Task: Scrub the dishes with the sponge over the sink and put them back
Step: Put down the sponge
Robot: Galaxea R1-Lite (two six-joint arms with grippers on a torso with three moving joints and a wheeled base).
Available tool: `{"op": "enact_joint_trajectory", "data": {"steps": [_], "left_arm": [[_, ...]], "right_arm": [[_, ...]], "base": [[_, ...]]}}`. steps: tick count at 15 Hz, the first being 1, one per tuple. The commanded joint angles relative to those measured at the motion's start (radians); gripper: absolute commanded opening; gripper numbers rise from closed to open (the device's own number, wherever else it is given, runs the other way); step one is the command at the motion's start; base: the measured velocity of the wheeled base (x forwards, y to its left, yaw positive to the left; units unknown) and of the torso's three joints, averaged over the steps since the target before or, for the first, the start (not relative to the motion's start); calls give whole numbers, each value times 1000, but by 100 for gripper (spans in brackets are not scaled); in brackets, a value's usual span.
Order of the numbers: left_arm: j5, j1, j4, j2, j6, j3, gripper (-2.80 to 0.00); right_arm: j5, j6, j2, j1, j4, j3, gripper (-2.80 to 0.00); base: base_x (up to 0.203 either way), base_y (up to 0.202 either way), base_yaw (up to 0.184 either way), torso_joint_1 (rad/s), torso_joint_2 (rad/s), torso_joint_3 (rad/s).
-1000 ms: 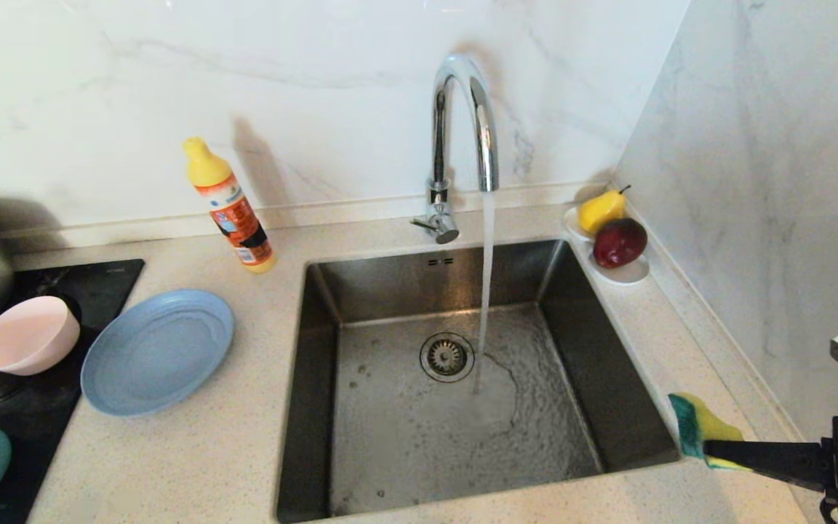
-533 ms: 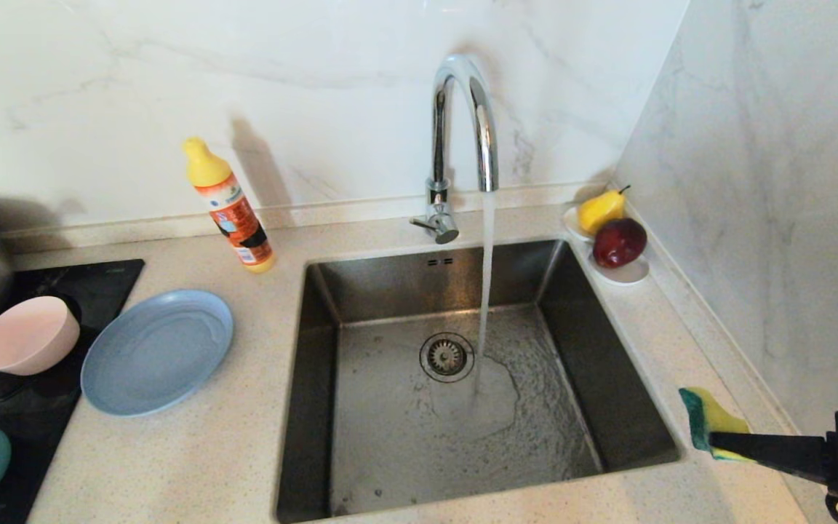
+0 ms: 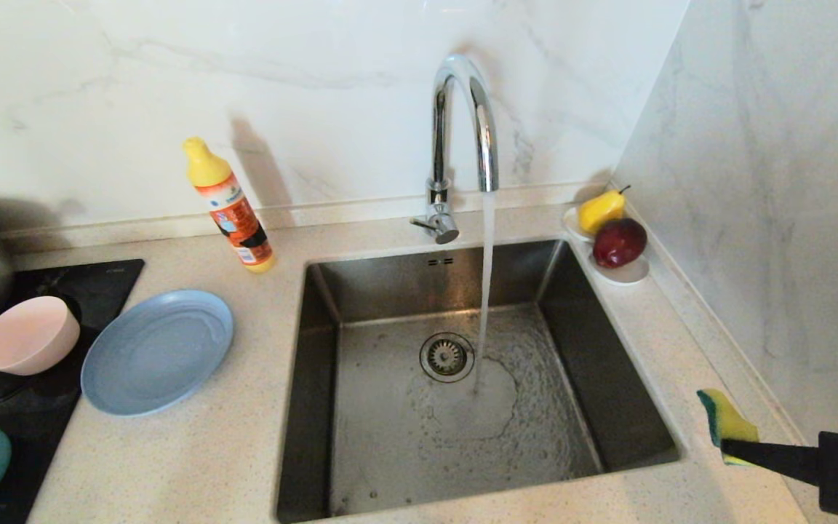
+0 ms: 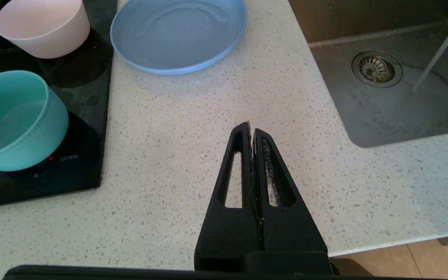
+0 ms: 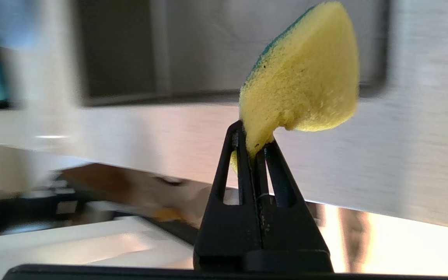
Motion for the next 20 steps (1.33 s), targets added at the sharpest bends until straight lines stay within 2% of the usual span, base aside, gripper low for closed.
{"op": "enact_joint_trajectory", "data": {"steps": [1, 3, 6, 9, 12, 18, 20], "left_arm": [[0, 0, 0, 4, 1, 1, -280], [0, 0, 0, 4, 1, 0, -280], [0, 0, 0, 2, 1, 0, -280], [0, 0, 0, 2, 1, 1, -280], [0, 0, 0, 4, 1, 1, -280], [0, 0, 0, 3, 1, 0, -280], [0, 0, 0, 4, 1, 0, -280]], "right_arm": [[-90, -72, 25, 12, -5, 38, -280], [-198, -159, 42, 24, -12, 64, -280], [-261, -228, 72, 62, -29, 107, -280], [-366, -365, 127, 83, -192, 206, -280], [-409, -499, 208, 87, -383, 304, -280], [-420, -598, 357, 88, -529, 319, -280], [-429, -660, 388, 89, -573, 310, -280]], "base": [[0, 0, 0, 0, 0, 0], [0, 0, 0, 0, 0, 0], [0, 0, 0, 0, 0, 0], [0, 0, 0, 0, 0, 0], [0, 0, 0, 0, 0, 0], [0, 0, 0, 0, 0, 0], [0, 0, 0, 0, 0, 0]]}}
